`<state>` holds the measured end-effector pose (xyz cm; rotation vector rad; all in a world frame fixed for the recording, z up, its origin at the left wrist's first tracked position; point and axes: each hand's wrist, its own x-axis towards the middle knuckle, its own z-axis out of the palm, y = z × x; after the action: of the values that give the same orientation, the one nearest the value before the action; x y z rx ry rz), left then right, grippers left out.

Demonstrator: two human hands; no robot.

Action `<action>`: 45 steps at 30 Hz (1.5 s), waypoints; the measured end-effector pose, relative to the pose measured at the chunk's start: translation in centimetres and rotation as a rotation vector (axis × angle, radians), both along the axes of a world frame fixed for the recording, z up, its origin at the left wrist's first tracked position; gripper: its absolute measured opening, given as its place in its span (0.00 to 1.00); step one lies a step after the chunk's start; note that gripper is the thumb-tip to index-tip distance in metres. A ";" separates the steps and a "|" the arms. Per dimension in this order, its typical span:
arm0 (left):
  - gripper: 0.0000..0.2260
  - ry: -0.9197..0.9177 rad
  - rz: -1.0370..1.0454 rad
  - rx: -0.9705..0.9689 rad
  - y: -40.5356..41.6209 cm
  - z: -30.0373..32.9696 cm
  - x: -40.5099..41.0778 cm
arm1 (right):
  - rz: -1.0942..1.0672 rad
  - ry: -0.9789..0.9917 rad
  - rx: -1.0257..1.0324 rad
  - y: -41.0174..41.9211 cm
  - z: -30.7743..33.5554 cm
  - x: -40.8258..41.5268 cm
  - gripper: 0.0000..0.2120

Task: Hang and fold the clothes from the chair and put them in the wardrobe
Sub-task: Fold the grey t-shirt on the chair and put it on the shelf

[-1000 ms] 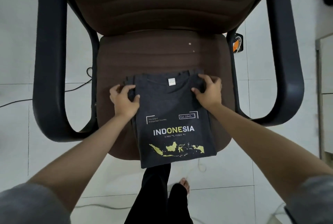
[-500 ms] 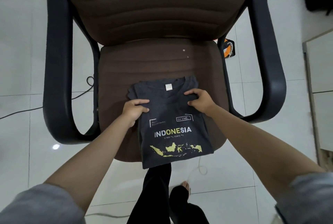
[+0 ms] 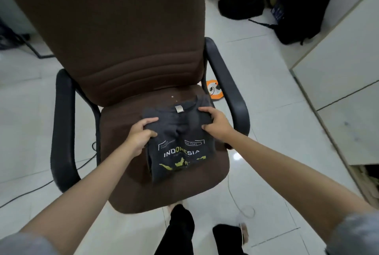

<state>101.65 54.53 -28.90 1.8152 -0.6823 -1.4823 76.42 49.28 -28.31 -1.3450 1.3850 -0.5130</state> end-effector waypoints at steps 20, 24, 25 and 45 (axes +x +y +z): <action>0.27 0.005 -0.588 -0.868 -6.0 30.1 -37.4 | -0.355 -0.112 -0.692 5.9 29.2 -41.7 0.27; 0.25 0.064 -0.743 -0.922 -8.3 33.1 -46.8 | -0.492 -0.057 -0.755 8.1 31.8 -50.5 0.27; 0.24 0.069 -0.790 -0.938 -8.9 33.9 -49.3 | -0.534 -0.047 -0.768 8.5 32.2 -52.8 0.28; 0.30 0.447 -1.483 -1.015 -15.4 42.1 -96.3 | -1.261 0.521 -0.912 18.2 38.1 -86.0 0.35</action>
<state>5.37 39.08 13.24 -0.0241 -2.2063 -1.6294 -9.61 67.44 9.80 -1.1176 2.5629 -1.8942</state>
